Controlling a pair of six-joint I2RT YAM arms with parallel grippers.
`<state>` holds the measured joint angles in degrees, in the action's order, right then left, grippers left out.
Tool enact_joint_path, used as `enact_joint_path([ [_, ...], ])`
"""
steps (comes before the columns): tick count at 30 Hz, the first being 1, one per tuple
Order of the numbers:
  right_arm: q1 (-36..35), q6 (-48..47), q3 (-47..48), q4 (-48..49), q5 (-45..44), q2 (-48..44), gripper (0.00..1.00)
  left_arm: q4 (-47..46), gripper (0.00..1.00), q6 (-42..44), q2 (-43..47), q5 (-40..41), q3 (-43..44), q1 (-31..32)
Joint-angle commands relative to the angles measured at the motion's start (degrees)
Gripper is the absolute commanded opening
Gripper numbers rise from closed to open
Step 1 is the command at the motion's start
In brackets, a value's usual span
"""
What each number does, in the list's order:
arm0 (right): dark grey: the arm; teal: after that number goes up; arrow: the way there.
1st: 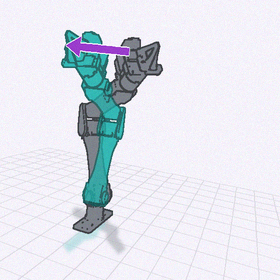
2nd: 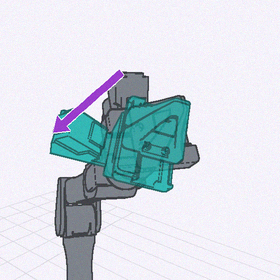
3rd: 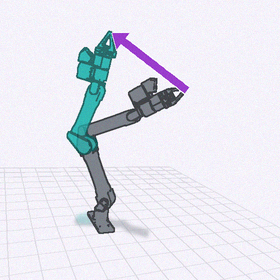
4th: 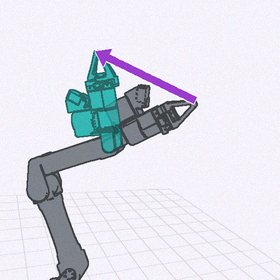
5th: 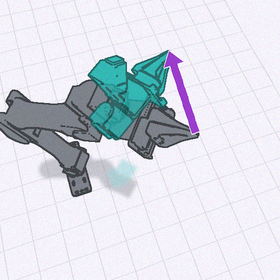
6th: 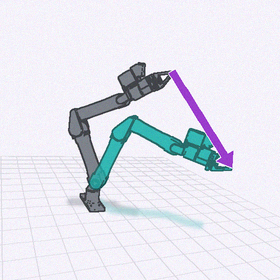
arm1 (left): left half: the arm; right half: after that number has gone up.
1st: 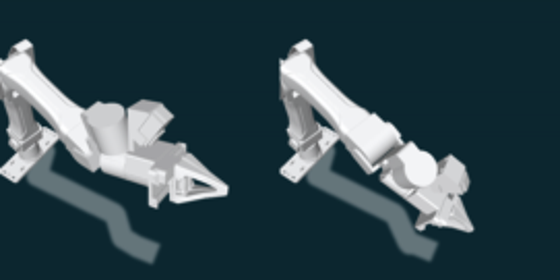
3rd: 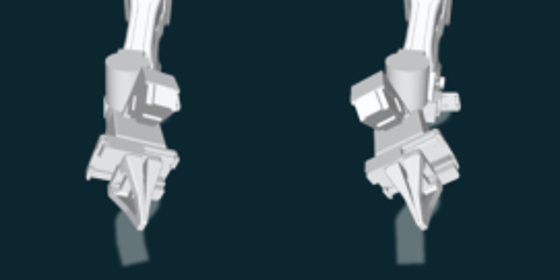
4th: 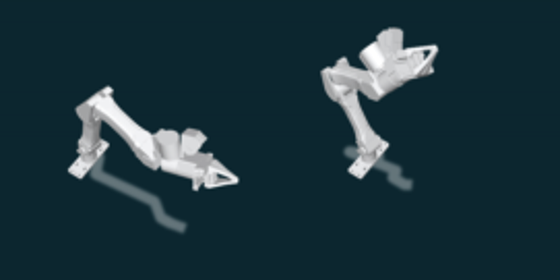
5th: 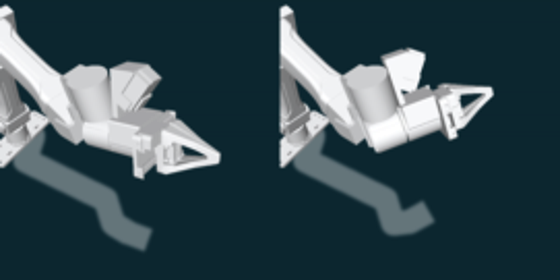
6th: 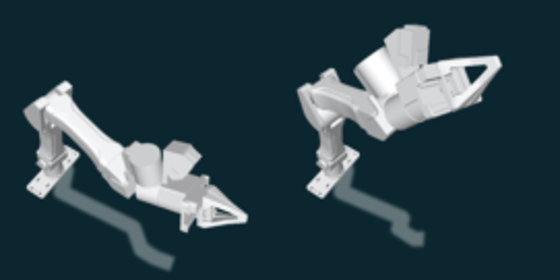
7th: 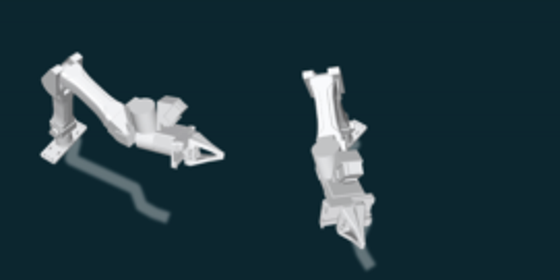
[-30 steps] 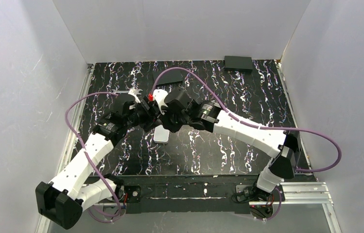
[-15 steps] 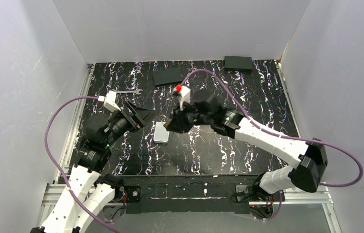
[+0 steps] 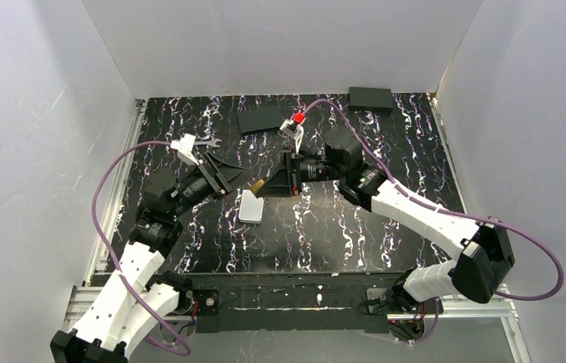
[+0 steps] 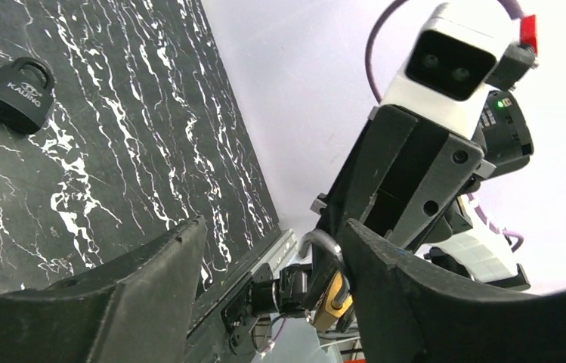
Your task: Unlock with the key
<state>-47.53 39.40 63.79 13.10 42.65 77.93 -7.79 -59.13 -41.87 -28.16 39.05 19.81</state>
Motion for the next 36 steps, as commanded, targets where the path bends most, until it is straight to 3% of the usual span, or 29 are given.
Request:
enact_joint_path([
  [1,0.1,1.3,2.2,5.0,3.1,0.5,0.01,-4.2,0.59,-1.5,-2.1,-3.0,1.2,0.1],
  [5,0.1,-2.0,4.8,-0.6,1.7,1.3,0.01,-4.2,0.48,-1.4,-3.0,-3.2,1.6,0.2],
  [10,0.1,-9.0,9.8,-11.1,-1.7,2.1,0.01,-2.5,0.43,-1.4,-3.1,-2.2,1.8,0.3],
  [11,0.1,-11.5,11.3,-15.3,-2.1,2.3,0.01,-0.2,0.46,-0.8,-3.2,-1.5,2.6,0.2],
  [15,0.1,-16.9,16.2,-24.2,-2.9,3.4,0.01,16.9,0.77,7.5,-3.0,2.5,9.3,0.2],
  [19,0.1,-18.4,18.0,-27.3,-0.8,3.6,0.01,18.5,0.95,11.8,1.3,4.7,9.4,-0.2],
  [24,0.1,-15.9,18.8,-25.3,7.8,4.0,0.01,13.9,0.98,13.3,5.1,0.2,10.0,-1.5],
  [28,0.1,-14.5,19.5,-24.0,15.8,3.8,0.01,6.0,0.98,13.0,6.6,-7.9,10.5,-3.4],
  [33,0.1,-2.3,15.7,-7.0,22.0,2.8,0.01,-3.8,0.98,13.1,4.7,-19.5,11.6,-4.1],
  [36,0.1,2.1,14.4,-1.5,22.5,3.4,0.01,-8.2,0.98,12.4,3.8,-23.2,12.1,-4.1],
])
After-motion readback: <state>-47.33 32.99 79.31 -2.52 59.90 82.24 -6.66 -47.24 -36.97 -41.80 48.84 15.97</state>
